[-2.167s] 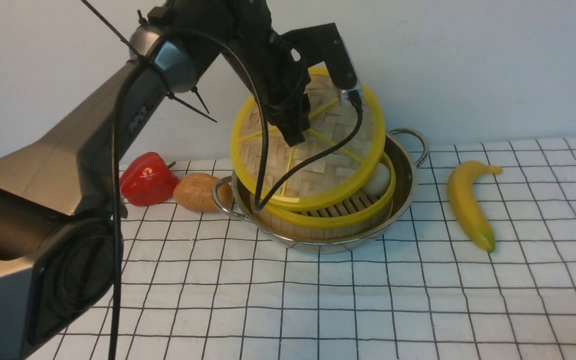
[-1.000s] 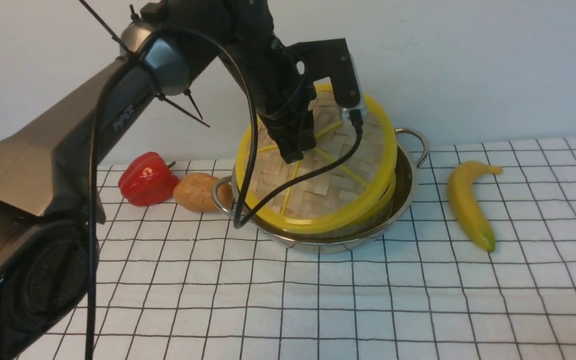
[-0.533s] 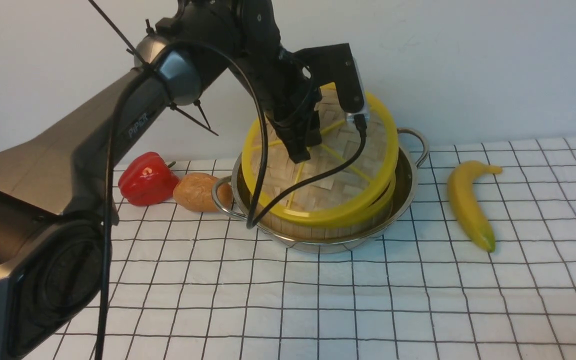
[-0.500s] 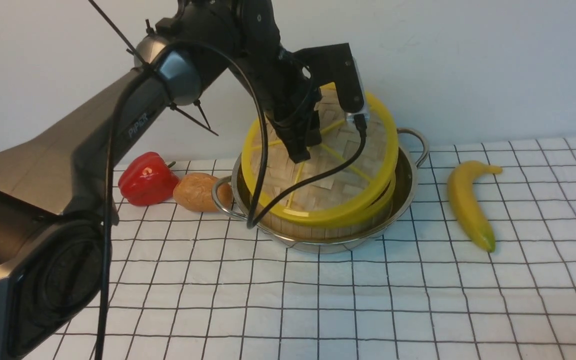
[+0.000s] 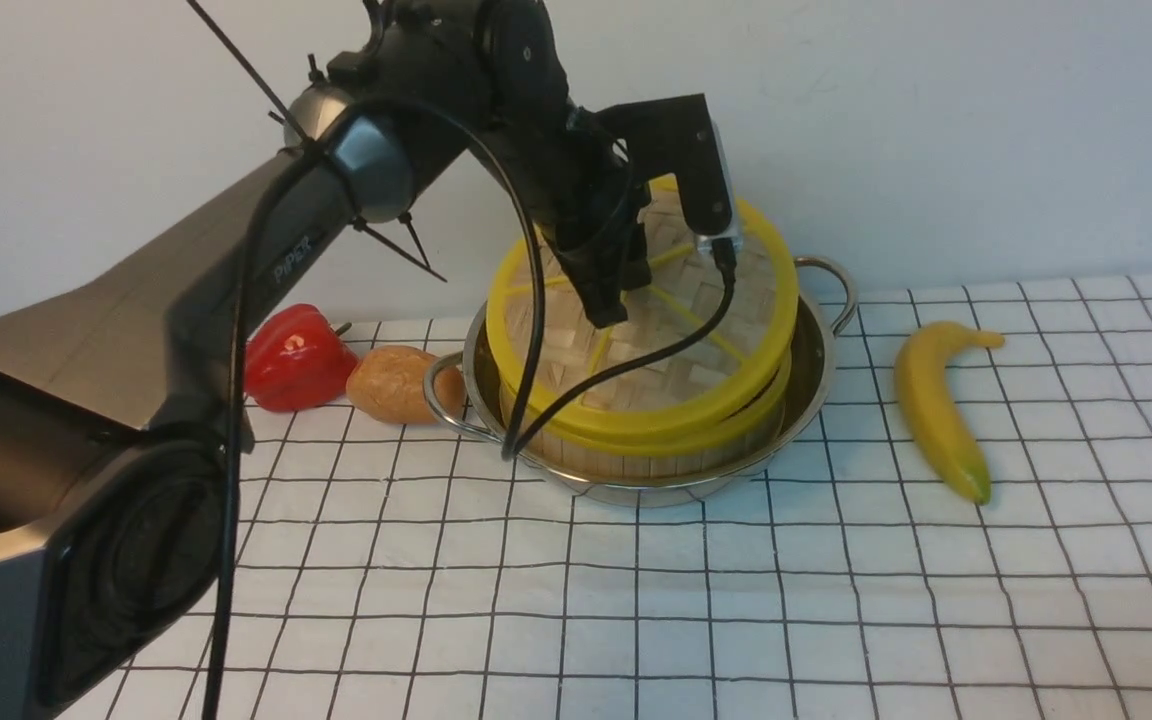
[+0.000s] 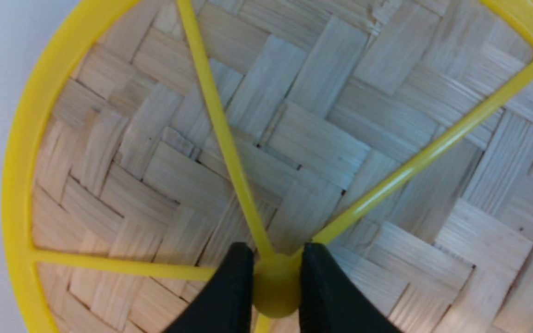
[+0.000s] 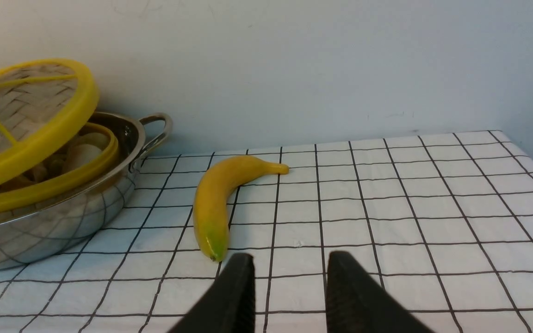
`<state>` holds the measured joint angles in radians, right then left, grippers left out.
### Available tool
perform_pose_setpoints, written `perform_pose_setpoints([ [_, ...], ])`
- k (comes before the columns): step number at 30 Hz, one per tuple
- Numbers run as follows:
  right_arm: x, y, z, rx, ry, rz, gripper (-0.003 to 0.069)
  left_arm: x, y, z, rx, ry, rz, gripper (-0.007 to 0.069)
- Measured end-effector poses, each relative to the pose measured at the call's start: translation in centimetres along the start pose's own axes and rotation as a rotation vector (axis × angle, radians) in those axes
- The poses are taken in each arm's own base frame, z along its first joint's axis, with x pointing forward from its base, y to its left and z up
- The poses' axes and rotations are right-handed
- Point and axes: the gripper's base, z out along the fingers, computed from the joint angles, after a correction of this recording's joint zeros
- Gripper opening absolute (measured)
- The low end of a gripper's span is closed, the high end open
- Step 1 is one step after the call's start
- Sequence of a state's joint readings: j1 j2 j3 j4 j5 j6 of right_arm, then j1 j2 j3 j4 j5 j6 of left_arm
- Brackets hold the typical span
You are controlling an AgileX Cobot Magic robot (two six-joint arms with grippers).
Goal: Place the steamer in the pot on the white tablecloth, and put the lid on the steamer.
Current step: 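Place the yellow bamboo steamer lid onto the steamer in the pot with the left gripper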
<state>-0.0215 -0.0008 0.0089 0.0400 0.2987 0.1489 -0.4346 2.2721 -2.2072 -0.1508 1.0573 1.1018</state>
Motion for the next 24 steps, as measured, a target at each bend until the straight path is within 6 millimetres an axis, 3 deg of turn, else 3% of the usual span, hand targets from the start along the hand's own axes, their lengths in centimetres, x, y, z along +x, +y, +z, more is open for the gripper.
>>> perform_pose_setpoints([
  [7,0.0,0.0,0.0,0.000,0.000,0.000,0.0240,-0.1,-0.1,0.7,0.006,-0.021,0.021,0.0115],
  [13,0.0,0.0,0.0,0.000,0.000,0.000,0.0240,0.1,-0.3,2.5,0.018,-0.035,0.008,0.0120],
  [15,0.0,0.0,0.0,0.000,0.000,0.000,0.0240,0.4,-0.3,3.6,0.020,-0.028,0.004,0.0155],
  [24,0.0,0.0,0.0,0.000,0.000,0.000,0.0240,0.3,0.2,3.9,-0.045,-0.046,-0.054,0.0419],
])
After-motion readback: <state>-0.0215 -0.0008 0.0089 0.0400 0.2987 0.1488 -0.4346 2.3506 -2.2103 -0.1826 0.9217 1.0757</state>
